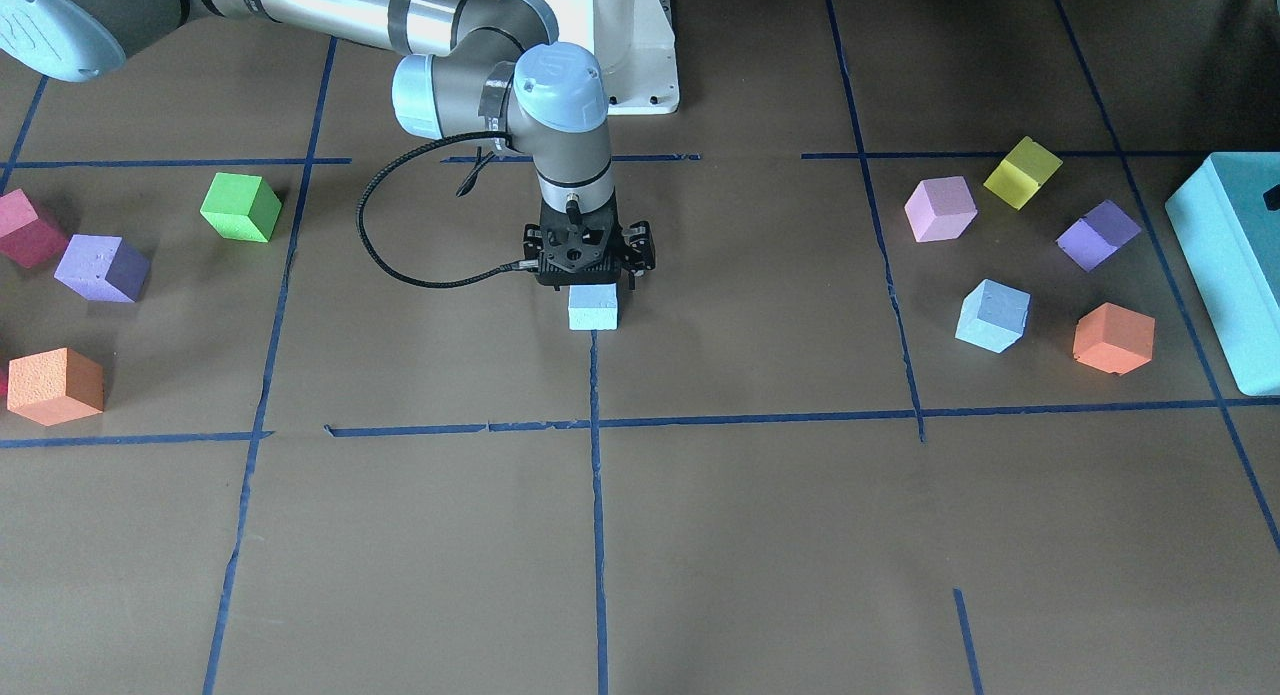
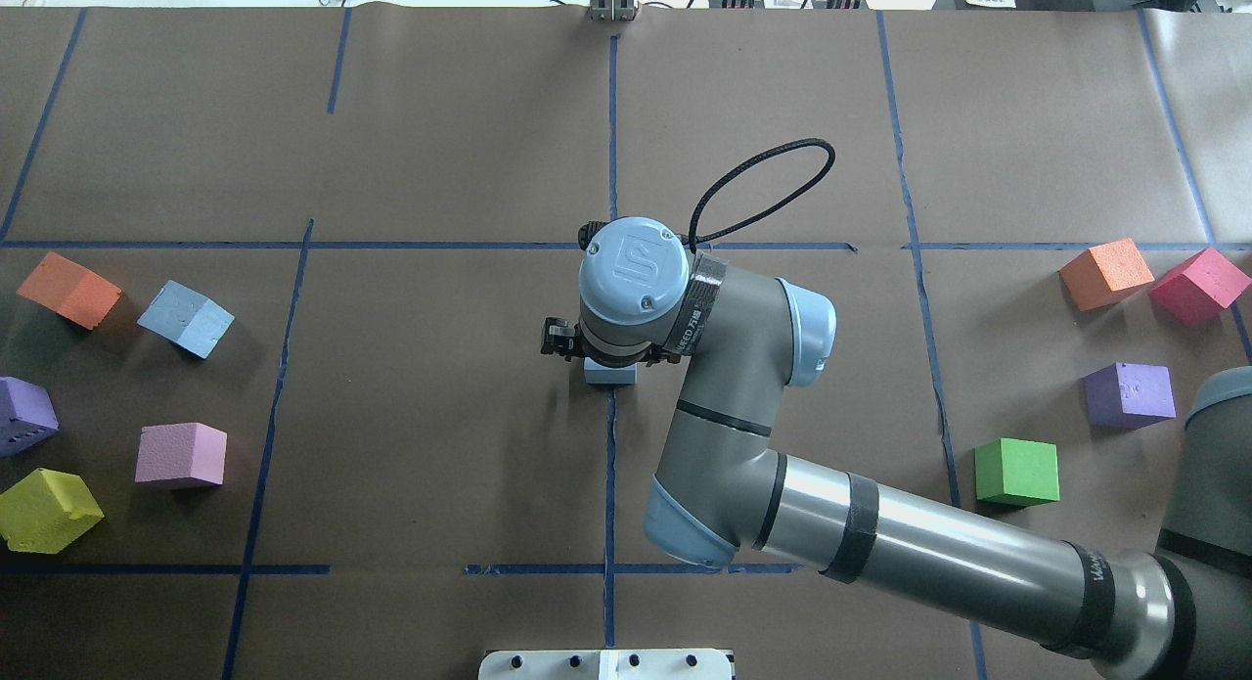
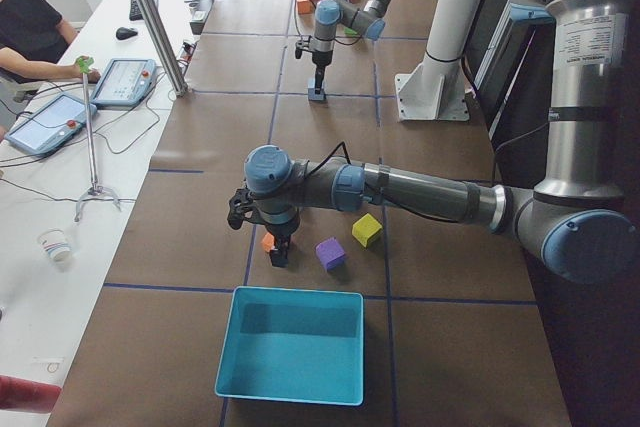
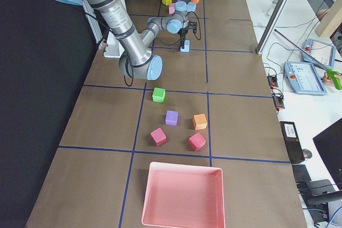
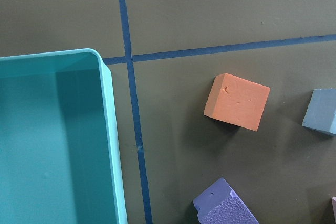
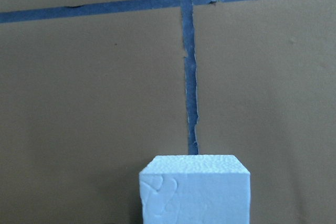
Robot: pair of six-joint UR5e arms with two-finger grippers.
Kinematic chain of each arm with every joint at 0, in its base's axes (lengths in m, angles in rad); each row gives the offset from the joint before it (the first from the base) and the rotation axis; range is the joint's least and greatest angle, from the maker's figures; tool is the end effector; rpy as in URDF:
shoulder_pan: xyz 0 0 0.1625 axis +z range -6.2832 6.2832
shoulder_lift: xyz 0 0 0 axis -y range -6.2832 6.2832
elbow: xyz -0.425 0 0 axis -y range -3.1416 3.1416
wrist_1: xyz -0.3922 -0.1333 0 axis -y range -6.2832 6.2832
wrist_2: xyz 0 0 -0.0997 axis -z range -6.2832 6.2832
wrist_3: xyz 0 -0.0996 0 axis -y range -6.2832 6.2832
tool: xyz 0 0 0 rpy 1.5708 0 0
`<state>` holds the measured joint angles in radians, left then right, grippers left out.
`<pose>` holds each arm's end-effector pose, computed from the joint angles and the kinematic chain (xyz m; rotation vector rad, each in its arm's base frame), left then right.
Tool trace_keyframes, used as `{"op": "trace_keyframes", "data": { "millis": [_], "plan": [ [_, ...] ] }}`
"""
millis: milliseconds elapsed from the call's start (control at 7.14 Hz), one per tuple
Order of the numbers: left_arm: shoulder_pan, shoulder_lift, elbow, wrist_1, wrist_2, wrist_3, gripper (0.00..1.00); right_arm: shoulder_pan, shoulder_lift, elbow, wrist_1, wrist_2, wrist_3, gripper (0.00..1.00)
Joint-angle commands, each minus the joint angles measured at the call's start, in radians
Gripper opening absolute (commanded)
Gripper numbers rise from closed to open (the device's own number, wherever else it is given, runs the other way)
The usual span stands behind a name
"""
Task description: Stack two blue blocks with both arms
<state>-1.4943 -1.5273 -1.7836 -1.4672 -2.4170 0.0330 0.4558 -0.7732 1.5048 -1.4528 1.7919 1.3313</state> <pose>-0.0225 -0.4750 0.5803 0.0434 0.8477 0.1306 -0.6107 -0.4235 0.1866 0.0931 -0.8663 0.1085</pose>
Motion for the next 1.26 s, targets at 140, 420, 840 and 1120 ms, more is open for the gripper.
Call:
{"op": "trace_keyframes", "data": {
  "millis": [140,420,840,1120],
  "plan": [
    [0.171,-0.011,0.004,-0.135,0.002,-0.089,1.00,0.111,-0.249,0.443,-0.086,0.026,-0.004,1.00],
    [0.325,-0.071,0.041,-0.237,0.001,-0.096,1.00,0.223,-0.378,0.500,-0.075,0.134,-0.026,1.00],
    [0.368,-0.155,0.090,-0.240,0.003,-0.117,1.00,0.336,-0.546,0.549,-0.074,0.231,-0.257,1.00],
    [0.475,-0.168,0.096,-0.351,0.141,-0.233,1.00,0.334,-0.548,0.548,-0.074,0.231,-0.258,1.00]
  ]
}}
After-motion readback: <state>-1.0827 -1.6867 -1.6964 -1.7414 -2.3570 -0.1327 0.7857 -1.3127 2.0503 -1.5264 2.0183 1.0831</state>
